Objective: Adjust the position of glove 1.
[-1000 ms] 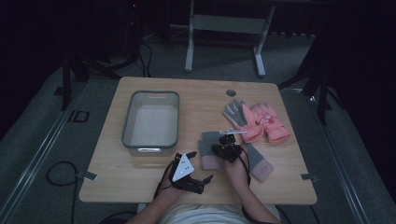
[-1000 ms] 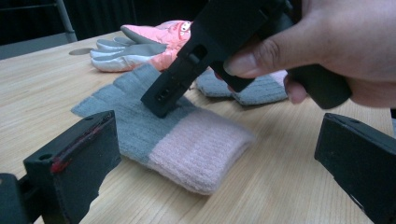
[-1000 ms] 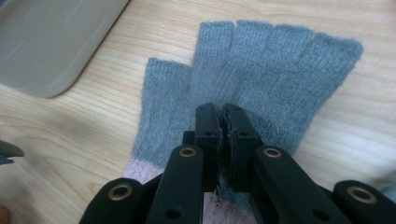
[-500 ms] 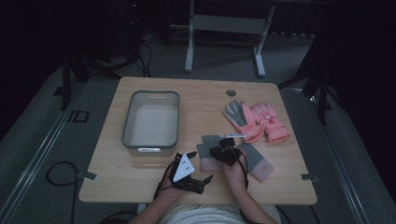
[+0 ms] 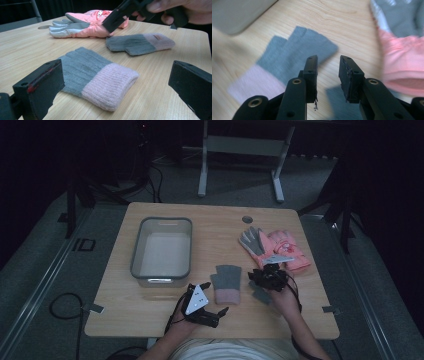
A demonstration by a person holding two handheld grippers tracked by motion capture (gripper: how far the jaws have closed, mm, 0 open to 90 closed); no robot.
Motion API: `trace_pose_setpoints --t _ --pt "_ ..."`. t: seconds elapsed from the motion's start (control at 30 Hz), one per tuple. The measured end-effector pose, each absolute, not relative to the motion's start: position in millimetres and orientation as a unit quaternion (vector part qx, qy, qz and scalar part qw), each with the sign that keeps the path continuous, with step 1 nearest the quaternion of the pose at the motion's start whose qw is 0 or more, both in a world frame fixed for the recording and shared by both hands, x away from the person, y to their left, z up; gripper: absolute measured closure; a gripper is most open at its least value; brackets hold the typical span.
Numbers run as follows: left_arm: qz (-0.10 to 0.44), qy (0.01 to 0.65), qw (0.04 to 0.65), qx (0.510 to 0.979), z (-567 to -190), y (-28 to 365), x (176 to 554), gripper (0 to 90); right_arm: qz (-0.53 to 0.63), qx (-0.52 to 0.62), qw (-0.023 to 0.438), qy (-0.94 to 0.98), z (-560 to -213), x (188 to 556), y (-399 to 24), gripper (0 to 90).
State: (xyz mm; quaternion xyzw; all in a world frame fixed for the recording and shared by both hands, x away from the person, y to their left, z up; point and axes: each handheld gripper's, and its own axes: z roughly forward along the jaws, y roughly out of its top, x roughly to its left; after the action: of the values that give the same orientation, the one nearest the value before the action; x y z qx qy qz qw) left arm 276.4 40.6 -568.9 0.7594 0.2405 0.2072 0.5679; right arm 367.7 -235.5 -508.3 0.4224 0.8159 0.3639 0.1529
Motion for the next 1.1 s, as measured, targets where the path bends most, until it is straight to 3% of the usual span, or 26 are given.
trace_pose_setpoints --t 0.2,0.33,0.7,1.1 --pt "0.208 0.244 0.570 0.757 -569 41 276 0.0 0.366 0.387 0.140 0.835 -512 361 -268 69.0" --pt "0.210 0.241 0.567 0.759 -569 40 276 0.0 0.359 0.372 0.129 0.846 -516 359 -289 64.2" --pt "0.214 0.241 0.564 0.760 -569 40 275 0.0 0.318 0.337 0.112 0.879 -544 361 -305 62.9" --pt "0.219 0.242 0.562 0.760 -569 39 275 0.0 0.334 0.348 0.119 0.868 -547 360 -306 83.5"
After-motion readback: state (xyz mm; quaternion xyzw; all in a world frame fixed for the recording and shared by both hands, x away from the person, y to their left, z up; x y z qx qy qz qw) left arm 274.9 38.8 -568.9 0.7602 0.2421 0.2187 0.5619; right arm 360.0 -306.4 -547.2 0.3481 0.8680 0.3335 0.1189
